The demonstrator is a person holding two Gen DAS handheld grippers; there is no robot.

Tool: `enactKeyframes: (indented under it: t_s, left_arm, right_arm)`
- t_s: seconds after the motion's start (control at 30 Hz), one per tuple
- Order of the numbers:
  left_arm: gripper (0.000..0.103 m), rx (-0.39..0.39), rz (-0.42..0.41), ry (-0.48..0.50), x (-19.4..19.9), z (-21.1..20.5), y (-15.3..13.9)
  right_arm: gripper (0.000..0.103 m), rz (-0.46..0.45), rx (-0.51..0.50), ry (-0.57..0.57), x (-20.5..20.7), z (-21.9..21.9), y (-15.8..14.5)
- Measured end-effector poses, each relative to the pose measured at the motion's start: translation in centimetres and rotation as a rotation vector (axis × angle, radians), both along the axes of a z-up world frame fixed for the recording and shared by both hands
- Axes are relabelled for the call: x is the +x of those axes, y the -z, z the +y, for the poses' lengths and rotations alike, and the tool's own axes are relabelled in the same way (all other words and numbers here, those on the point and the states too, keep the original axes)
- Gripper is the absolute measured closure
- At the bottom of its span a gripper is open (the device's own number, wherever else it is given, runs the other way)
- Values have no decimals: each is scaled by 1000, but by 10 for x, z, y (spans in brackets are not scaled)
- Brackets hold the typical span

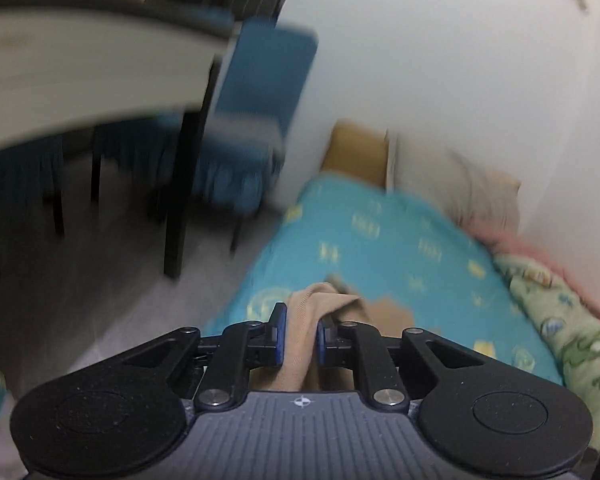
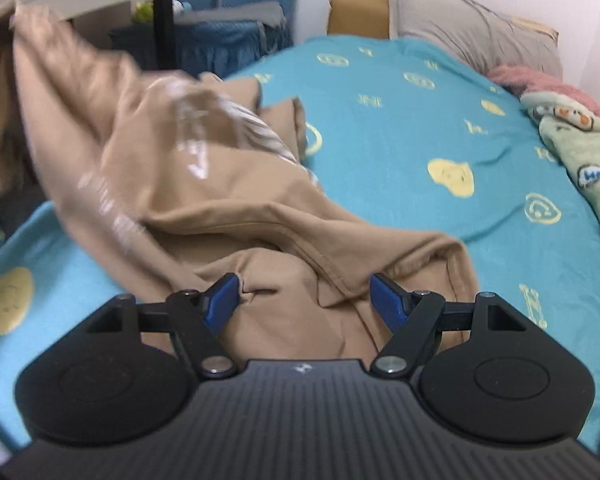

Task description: Fold clothes

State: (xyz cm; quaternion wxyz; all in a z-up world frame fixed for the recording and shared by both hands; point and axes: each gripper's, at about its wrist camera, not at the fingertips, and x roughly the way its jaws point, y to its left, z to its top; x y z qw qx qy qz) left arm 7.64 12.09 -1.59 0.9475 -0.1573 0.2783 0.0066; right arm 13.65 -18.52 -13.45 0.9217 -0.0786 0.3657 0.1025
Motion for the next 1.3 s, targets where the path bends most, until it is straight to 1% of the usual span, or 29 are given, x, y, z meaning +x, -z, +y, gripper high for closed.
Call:
enactKeyframes:
  t_s: [0.03,0.07,0.1,0.13,0.2,0.27,0.3,0.33,0.4,0.47,0.53,0.63,0.73,0.77,0.8,0.9,1.0,1.07,1.13,1.23,1.3]
  left_arm:
    - [71,4,3,-10,0,2,1]
    - [55,9,5,-21,-1,3,1]
    - [47,38,-19,-34,-4,2,-2]
    - [45,67,-42,-48,-6,1,-6]
    - [30,133,-98,-62,-10,-6,-16]
    - [23,189,-158,4,-10,-25,-26]
    - [23,212,-163,59,-9,-35,-24]
    - [23,230,-145,139,-6,-50,-18]
    - [23,261,-81,292,4,-77,-3]
    - [25,321,-6,416,16,-107,21]
    - [25,416,63,516,20,-140,45]
    - [28,557,88,616,17,-172,75]
    - [38,535,100,581,34,-169,85]
    - [48,527,103,569,39,-168,88]
    - [62,476,109,529,47,-163,84]
    - [69,347,102,462,78,-151,76]
    - [69,340,76,423,108,-151,74]
    - [69,306,80,411,126,-153,79]
    - [69,282,79,406,140,-150,84]
    - [68,282,71,426,147,-146,91]
    - [67,271,66,429,149,-143,91]
  right_arm:
    - [29,-1,-2,6,1,0,1]
    - [30,-8,3,19,1,-1,-1]
    - [30,-22,19,33,0,-2,-4]
    - [30,-38,38,48,-2,-2,-8]
    - [30,-58,106,84,-5,-10,-16]
    - [30,-70,177,124,-6,-18,-25]
    - [30,-69,212,153,-7,-23,-28]
    - [30,-65,237,183,-7,-28,-31]
    - [30,-55,279,242,-5,-38,-35]
    - [30,-48,312,281,-5,-47,-37]
    - [30,-39,337,310,-6,-53,-37]
    - [29,-24,354,331,-8,-57,-36]
    - [29,-10,366,333,-8,-59,-33]
    - [29,-8,364,330,-8,-59,-32]
    - [29,-13,349,322,-8,-56,-32]
    - [29,-32,296,292,-7,-46,-31]
    - [29,-65,243,243,-4,-34,-30]
    - [29,-95,196,199,-1,-25,-28]
    - [29,-104,127,151,5,-14,-21]
    - [30,-101,37,79,13,0,-11]
    - [30,-84,5,33,17,8,-5]
